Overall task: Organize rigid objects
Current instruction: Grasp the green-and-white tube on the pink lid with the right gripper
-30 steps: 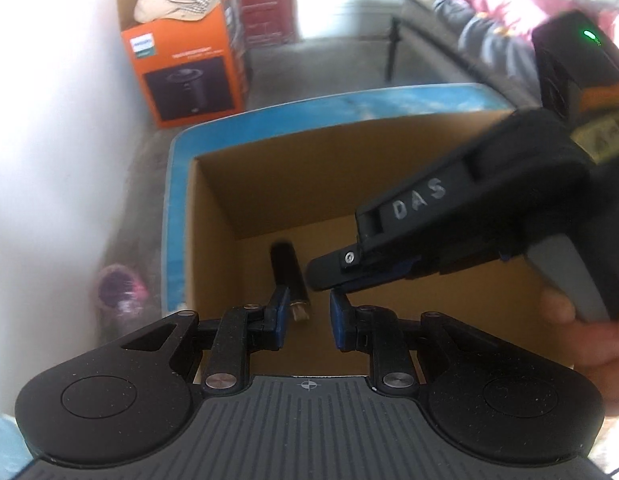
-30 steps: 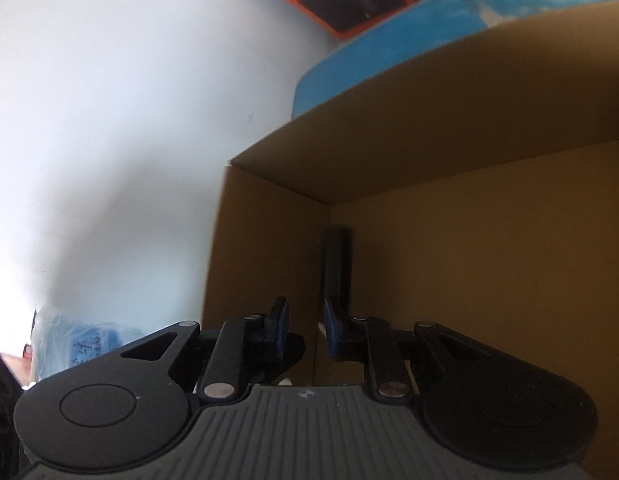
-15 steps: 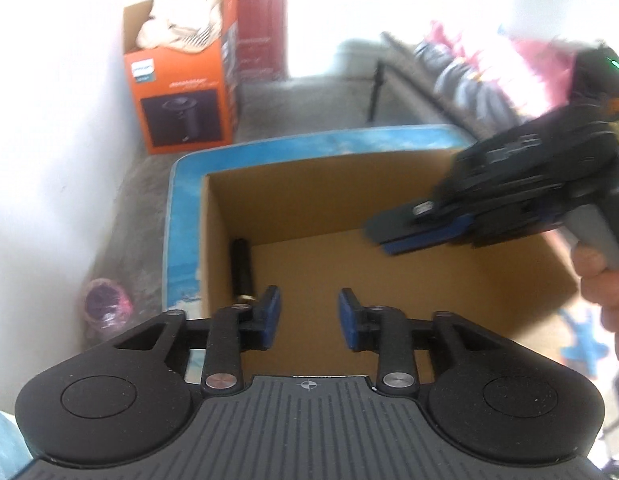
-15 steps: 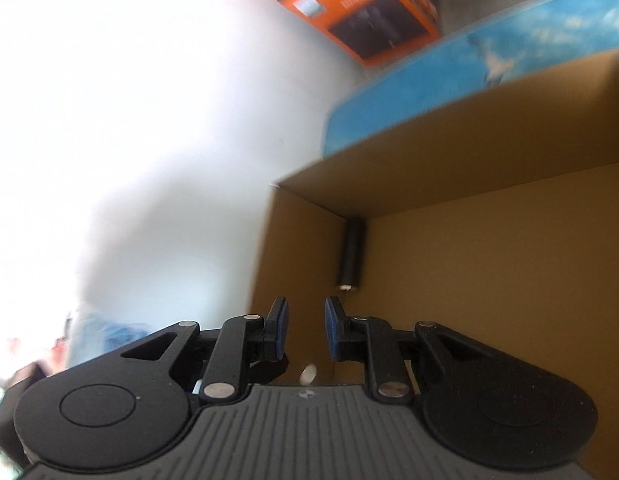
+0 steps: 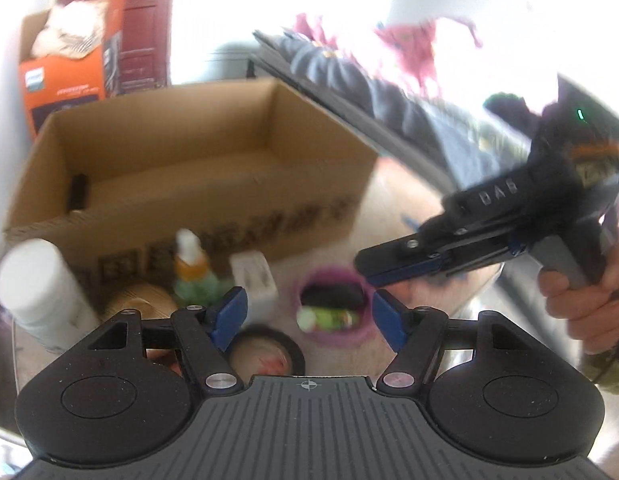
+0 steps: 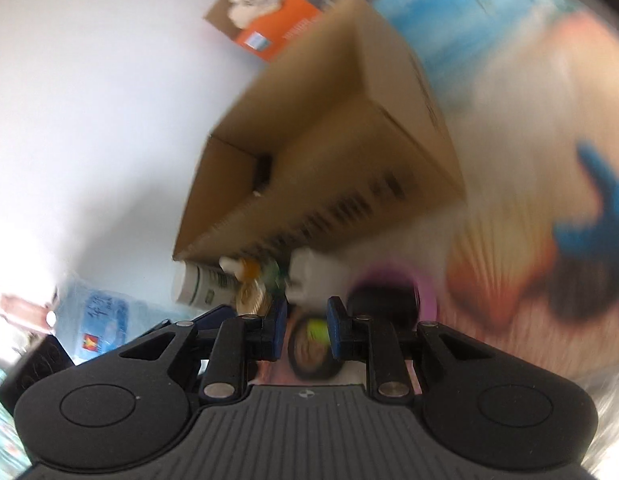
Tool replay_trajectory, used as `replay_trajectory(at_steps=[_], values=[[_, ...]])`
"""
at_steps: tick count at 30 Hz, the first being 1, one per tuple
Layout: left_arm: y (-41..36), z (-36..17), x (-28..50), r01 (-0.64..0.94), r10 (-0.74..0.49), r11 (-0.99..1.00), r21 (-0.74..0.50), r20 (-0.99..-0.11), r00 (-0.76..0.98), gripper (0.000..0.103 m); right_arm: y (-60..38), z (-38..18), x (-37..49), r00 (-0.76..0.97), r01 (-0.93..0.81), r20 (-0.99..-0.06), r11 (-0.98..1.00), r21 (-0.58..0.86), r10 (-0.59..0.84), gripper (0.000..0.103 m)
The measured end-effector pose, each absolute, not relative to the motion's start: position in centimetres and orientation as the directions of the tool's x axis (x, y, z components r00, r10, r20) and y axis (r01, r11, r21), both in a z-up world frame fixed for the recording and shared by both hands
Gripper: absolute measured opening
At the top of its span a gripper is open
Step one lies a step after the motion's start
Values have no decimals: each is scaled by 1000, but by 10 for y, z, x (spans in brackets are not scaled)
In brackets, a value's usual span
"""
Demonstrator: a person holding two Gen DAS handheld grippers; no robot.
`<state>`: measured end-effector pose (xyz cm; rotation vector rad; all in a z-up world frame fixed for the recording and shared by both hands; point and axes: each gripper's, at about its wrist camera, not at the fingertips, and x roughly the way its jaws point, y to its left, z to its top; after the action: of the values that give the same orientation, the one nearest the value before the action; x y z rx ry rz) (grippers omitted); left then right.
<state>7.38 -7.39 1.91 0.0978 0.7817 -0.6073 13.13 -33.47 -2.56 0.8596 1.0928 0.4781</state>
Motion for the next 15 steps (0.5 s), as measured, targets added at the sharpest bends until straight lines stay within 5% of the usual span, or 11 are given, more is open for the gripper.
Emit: replay_trajectory(at_steps=[5,15], values=[[-103,0,76,570,-397,821,10,-708,585,59,-339,-57,126,416,199,-525,489,849,742,24],[-100,-16,82,567,-428,819,-93,-756,495,28,-351,-61,116,405,250,-525,462,851,748,24]])
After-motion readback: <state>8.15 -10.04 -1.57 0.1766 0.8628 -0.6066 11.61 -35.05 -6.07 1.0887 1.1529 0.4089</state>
